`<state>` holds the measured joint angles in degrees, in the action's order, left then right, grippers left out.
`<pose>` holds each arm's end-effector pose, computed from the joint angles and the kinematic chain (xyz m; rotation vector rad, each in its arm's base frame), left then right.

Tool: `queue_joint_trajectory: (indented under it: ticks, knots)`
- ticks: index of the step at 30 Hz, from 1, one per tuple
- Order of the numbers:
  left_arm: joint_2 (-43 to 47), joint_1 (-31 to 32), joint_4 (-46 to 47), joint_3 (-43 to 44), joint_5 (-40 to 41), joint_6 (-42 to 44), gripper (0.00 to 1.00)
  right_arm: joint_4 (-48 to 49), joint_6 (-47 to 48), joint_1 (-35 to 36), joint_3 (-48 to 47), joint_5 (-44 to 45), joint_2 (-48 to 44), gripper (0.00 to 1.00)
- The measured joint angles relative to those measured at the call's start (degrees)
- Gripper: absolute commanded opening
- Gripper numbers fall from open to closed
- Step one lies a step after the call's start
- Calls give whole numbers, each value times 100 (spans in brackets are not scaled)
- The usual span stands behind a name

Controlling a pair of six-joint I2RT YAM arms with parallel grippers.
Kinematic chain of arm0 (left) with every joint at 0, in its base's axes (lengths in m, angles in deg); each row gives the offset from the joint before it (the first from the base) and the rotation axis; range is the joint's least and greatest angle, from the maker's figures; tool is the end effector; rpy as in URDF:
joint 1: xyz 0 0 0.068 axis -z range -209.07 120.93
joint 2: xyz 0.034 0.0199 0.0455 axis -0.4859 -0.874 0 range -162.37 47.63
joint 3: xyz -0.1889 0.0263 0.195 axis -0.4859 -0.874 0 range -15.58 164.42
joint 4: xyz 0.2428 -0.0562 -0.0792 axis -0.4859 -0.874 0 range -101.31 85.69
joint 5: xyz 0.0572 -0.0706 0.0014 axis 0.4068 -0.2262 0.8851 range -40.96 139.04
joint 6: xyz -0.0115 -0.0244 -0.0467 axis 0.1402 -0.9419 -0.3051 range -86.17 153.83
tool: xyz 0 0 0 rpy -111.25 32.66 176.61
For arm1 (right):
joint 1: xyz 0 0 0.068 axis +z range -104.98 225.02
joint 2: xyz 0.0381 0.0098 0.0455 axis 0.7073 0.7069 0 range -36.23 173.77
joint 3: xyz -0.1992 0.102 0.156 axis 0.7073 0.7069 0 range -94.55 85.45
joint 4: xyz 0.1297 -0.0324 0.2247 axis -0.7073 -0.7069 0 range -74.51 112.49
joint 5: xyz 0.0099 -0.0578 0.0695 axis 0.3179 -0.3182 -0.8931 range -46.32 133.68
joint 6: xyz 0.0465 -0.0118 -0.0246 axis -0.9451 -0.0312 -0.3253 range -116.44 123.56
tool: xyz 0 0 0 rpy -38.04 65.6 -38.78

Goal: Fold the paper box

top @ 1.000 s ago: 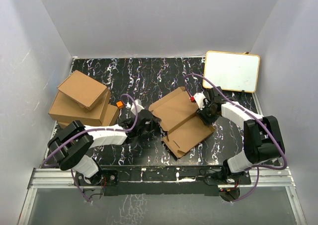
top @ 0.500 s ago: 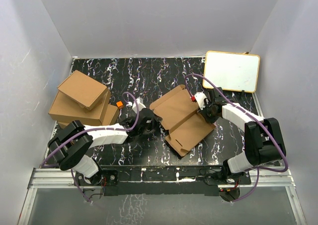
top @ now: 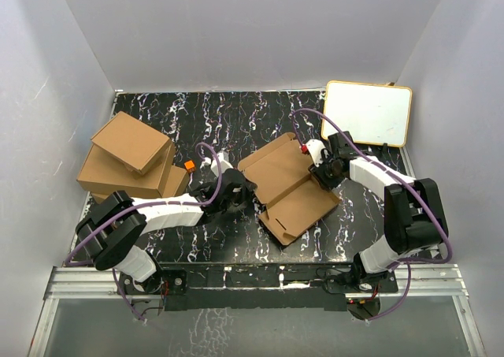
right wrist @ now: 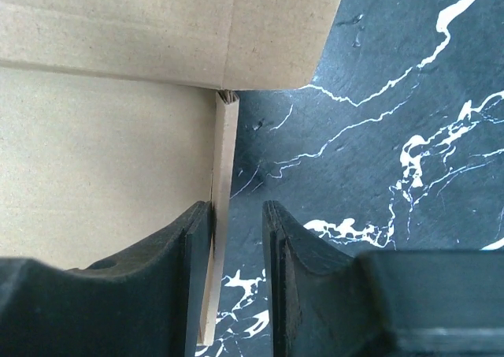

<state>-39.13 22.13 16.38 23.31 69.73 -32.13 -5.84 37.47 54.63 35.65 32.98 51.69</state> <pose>0.2037 -0.2332 0.1865 -0.5078 2.0778 -0.9055 0.2786 0.0539 0.1734 -1.0495 2.4869 0.1284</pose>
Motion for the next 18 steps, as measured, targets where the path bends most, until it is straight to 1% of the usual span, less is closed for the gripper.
queue_joint_trajectory:
  ticks: [3,7,9,10,12,13,14,18]
  knots:
    - [0,0,-15,20,17,39,0,48,-48,0,-46,-15,101,35]
    - [0,4,-20,70,28,111,0,76,-127,0,-46,-28,166,21]
    - [-2,7,-15,101,28,153,0,122,-157,0,-46,-42,175,20]
    - [0,9,-17,114,31,181,0,146,-190,0,-46,-66,175,26]
    - [-2,9,-31,155,42,273,0,160,-236,-2,-46,-120,175,42]
    - [-2,9,-59,186,55,339,0,160,-260,-13,-46,-170,175,47]
    - [-2,9,-79,212,59,400,0,151,-273,-33,-55,-260,175,51]
    - [-2,9,-251,400,120,807,0,52,-304,-221,-208,-715,157,59]
